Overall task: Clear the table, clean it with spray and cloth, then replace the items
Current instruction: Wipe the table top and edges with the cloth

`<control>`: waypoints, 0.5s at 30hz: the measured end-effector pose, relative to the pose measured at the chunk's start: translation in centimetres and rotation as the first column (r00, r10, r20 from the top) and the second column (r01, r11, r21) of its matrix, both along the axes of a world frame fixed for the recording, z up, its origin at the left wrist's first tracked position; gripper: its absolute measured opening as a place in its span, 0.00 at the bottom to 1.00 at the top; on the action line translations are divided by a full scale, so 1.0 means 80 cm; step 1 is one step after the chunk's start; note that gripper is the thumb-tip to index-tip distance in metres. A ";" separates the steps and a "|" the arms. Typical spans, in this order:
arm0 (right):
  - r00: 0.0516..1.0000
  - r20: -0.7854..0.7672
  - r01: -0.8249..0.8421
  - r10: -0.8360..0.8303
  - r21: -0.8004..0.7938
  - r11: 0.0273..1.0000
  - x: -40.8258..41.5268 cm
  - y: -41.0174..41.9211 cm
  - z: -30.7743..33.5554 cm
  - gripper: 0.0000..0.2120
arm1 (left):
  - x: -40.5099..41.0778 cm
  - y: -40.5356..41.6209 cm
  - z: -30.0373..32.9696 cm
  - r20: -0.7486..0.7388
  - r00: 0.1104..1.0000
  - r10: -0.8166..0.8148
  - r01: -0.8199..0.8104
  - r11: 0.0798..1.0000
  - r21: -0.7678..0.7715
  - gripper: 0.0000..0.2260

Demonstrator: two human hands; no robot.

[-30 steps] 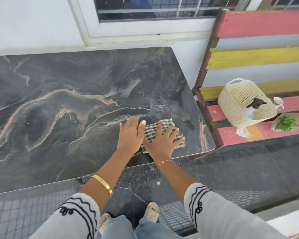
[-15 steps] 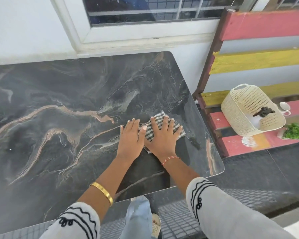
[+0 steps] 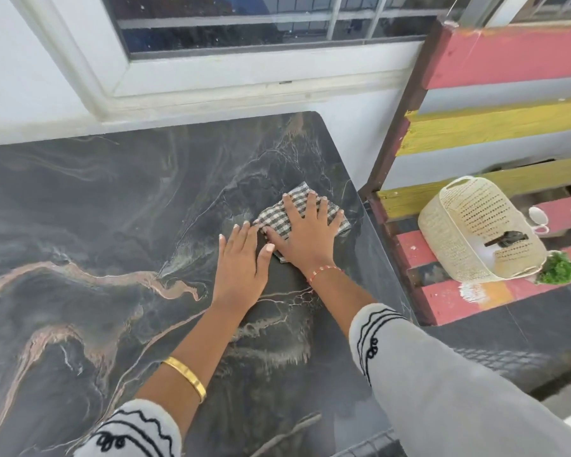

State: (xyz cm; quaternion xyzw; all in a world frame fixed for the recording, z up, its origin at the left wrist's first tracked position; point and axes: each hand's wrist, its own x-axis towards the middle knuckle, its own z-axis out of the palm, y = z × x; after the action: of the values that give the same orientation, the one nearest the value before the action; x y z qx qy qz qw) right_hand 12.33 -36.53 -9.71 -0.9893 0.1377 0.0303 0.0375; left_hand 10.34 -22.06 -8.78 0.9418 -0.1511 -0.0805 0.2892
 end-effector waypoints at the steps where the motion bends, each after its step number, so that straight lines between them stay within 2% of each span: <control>1: 1.000 0.003 0.011 -0.011 0.000 1.000 0.006 -0.009 0.001 0.36 | 0.005 -0.006 0.001 0.001 1.000 -0.019 0.019 1.000 0.007 0.38; 11: 0.985 -0.018 0.169 -0.169 0.012 0.986 -0.016 -0.085 -0.001 0.35 | -0.012 -0.069 0.004 -0.020 0.973 -0.230 0.230 0.973 -0.006 0.38; 15: 0.969 0.035 0.244 -0.244 0.004 0.970 -0.054 -0.091 -0.006 0.35 | -0.026 -0.082 0.004 -0.013 0.963 -0.268 0.268 0.963 0.000 0.38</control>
State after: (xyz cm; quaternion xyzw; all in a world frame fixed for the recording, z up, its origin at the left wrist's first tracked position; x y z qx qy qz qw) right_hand 8.01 -43.82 -10.17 -0.9653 0.2575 0.0081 0.0432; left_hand 8.23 -28.66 -8.43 0.9124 -0.2754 -0.1251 0.2758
